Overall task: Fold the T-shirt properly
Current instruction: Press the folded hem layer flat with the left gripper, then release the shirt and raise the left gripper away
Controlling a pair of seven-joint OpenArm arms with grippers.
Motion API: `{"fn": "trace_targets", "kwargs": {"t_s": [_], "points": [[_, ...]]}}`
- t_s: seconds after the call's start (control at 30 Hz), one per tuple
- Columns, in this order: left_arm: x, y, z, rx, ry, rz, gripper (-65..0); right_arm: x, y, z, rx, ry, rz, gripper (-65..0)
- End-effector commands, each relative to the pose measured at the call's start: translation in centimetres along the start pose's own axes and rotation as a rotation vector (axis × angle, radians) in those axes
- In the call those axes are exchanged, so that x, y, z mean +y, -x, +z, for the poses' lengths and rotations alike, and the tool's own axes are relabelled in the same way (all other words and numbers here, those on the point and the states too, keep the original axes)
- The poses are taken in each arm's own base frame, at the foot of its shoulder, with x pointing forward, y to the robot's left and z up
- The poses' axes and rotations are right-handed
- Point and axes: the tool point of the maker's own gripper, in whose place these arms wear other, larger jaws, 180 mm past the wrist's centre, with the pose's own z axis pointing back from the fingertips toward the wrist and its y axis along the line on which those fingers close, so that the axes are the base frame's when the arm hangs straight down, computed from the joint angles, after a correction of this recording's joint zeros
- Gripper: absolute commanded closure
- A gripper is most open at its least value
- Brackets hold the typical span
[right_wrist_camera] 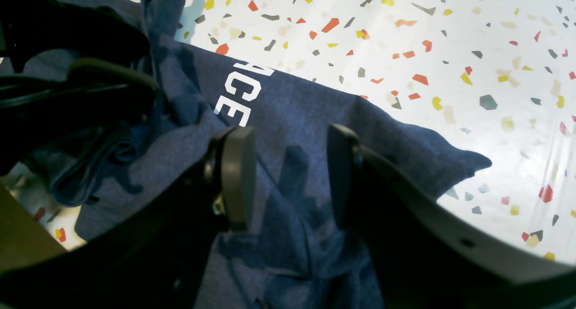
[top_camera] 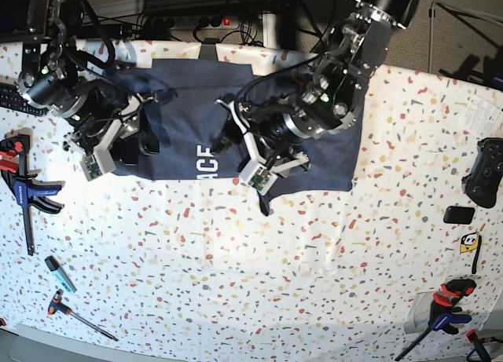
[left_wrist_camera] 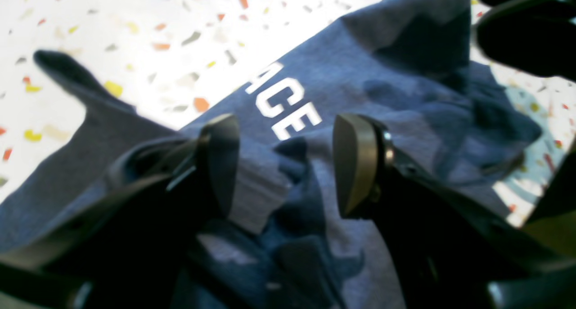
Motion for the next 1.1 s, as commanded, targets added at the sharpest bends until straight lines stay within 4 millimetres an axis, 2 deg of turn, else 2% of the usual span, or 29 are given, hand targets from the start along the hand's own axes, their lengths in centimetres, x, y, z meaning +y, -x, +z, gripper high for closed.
{"fn": "trace_targets", "kwargs": {"t_s": [0.0, 0.33, 0.47, 0.6, 0.73, 0.97, 1.07], "points": [[-0.4, -2.3, 0.0, -0.075, 0.015, -0.007, -32.6, -0.2, -1.4, 0.4, -0.046, -0.001, 0.023, -26.0], [-0.1, -4.7, 0.4, -0.121, 0.010, -0.044, -32.6, -0.2, -1.5, 0.4, -0.046, -0.001, 0.024, -26.0], [1.2, -6.0, 1.6, -0.159, -0.024, -0.056, -32.6, -0.2, -1.1, 0.4, -0.027, 0.000, 0.024, -26.0], [5.3, -5.9, 3.2, -0.171, -0.117, -0.023, -32.6, -0.2, 0.0, 0.4, 0.035, 0.000, 0.023, -26.1], [10.1, -5.3, 6.0, -0.189, -0.205, 0.068, -32.6, -0.2, 0.2, 0.4, 0.042, 0.000, 0.023, -26.0], [16.6, -2.9, 11.6, -0.153, -0.340, 0.112, -32.6, -0.2, 0.3, 0.4, 0.048, 0.000, 0.022, -26.1], [18.7, -1.4, 14.0, -0.134, -0.401, 0.133, -32.6, -0.2, 0.5, 0.4, 0.063, 0.000, 0.022, -26.1]]}}
